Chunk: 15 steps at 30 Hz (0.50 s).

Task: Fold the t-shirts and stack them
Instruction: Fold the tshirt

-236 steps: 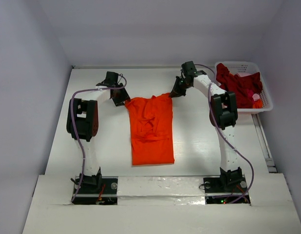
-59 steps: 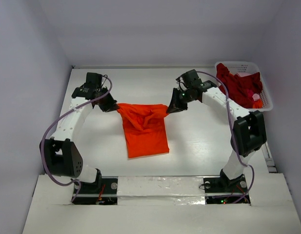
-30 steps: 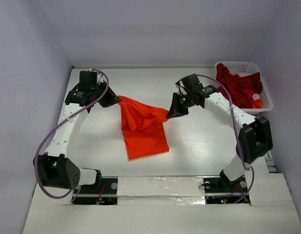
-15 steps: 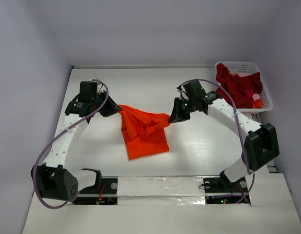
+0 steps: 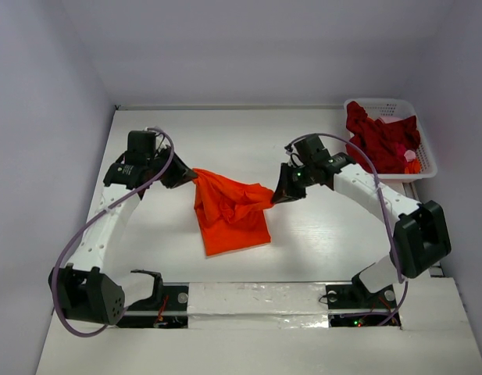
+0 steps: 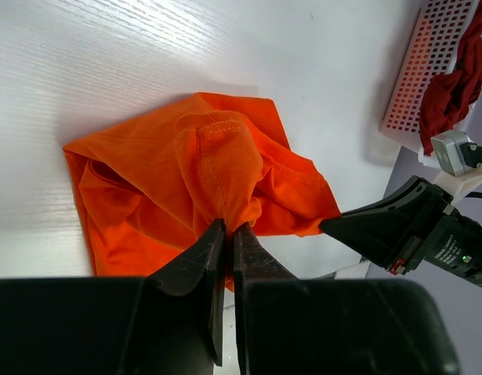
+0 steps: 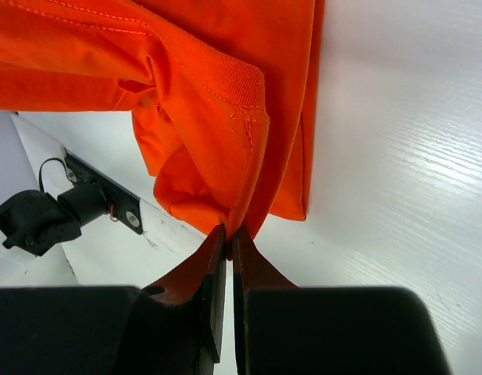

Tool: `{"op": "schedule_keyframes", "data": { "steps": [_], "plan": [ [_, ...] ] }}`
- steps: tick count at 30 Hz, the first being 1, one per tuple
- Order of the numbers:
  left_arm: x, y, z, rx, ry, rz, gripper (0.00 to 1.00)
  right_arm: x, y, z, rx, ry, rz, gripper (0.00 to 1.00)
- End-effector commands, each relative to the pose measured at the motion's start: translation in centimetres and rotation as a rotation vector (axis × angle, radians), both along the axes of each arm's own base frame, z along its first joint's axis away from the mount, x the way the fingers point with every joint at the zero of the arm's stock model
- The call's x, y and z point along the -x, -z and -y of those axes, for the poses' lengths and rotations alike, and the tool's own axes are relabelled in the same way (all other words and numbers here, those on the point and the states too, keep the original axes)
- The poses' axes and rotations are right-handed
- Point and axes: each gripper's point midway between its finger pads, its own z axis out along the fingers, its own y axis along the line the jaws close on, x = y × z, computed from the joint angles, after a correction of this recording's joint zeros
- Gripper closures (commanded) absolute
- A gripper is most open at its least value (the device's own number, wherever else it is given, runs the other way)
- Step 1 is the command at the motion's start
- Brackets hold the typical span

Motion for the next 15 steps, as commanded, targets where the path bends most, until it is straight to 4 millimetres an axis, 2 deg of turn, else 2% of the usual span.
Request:
{"op": "schedule_keyframes", "data": {
  "steps": [1,15],
  "plan": [
    [0.7,-2.0,0.5,0.038,0.015,0.05,1.0,0.2,-1.3,-0.5,-0.032,-0.01,0.064,1.0],
    [5.0,-0.9,-0.3,0.042,-0.01,0.025,1.0,2.5,-0.7,0.5,-0.028,-0.01,0.055,1.0]
  ]
}}
